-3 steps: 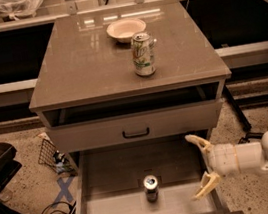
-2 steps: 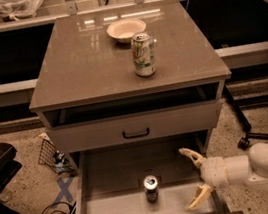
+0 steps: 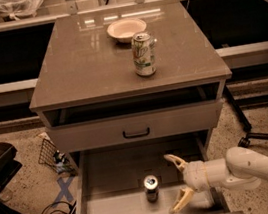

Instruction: Pick redbull can from bottom drawer and place on counter

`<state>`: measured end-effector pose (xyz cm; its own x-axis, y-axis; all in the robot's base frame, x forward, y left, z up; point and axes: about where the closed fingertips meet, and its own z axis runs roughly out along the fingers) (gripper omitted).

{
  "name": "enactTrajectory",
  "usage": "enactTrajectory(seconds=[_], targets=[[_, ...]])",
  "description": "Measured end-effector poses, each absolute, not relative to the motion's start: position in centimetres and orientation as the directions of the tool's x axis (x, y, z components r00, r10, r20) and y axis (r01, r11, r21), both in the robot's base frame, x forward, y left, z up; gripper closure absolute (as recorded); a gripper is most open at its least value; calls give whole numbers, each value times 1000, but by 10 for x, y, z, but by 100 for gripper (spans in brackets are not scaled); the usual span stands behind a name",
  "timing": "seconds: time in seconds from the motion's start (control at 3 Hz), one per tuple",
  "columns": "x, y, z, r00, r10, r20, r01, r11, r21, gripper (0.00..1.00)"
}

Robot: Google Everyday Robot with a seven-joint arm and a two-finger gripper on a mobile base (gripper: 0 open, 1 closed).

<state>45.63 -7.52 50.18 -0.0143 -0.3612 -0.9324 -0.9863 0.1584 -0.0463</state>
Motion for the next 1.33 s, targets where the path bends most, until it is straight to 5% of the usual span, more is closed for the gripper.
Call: enactTrajectory(seconds=[0.67, 1.33], targets=[[467, -26, 468, -12, -354, -935, -996, 90, -22, 0], [472, -4, 450, -33, -334, -942, -997, 77, 8, 41]])
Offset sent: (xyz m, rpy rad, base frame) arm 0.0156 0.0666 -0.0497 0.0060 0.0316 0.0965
